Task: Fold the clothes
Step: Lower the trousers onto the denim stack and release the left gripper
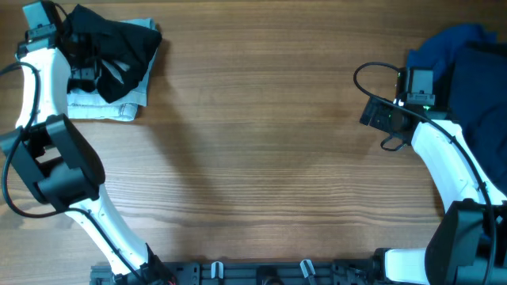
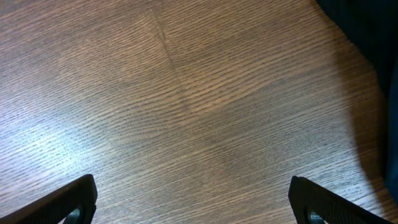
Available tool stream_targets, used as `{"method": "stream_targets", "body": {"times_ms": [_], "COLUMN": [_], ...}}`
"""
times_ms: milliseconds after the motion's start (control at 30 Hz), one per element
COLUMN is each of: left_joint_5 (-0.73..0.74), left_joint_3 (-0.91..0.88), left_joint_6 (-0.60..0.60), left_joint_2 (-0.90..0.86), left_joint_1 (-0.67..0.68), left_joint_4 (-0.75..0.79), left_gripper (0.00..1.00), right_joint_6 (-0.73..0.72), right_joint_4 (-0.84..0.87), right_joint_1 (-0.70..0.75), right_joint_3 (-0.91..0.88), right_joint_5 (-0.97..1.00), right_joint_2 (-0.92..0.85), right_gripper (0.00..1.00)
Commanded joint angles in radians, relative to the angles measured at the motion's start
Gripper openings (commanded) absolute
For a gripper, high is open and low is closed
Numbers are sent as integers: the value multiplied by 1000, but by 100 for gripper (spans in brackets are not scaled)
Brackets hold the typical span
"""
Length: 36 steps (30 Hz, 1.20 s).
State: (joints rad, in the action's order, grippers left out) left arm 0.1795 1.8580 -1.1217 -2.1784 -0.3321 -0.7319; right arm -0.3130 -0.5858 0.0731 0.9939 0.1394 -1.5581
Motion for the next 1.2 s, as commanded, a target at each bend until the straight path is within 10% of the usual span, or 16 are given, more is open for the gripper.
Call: {"method": "stream_targets", "body": {"times_ms": [0, 367, 533, 633, 700, 1167], "left_joint_5": [-13, -141, -149, -222, -237, -8], "left_joint_3": [8, 8, 8, 8, 8, -134], "left_joint_6": [148, 397, 523, 573, 595, 616], "left_joint_2": [48, 161, 158, 158, 158, 136], "left_joint_1": [-2, -2, 1, -14, -29, -90], "left_joint_4": [-25, -208, -293, -348, -376, -177], "left_gripper": [4, 61, 64, 45, 4, 4], "right_joint_6": [-2, -2, -2, -2, -2, -2], "right_joint_4": [2, 2, 2, 2, 2, 2], "right_joint_1": [-1, -1, -1, -1, -1, -1], "right_joint_3": [8, 8, 8, 8, 8, 8], "right_joint_5": [18, 18, 18, 18, 18, 18], "right_joint_2": [10, 10, 10, 10, 10, 10], "right_gripper": [100, 100, 100, 100, 100, 100]}}
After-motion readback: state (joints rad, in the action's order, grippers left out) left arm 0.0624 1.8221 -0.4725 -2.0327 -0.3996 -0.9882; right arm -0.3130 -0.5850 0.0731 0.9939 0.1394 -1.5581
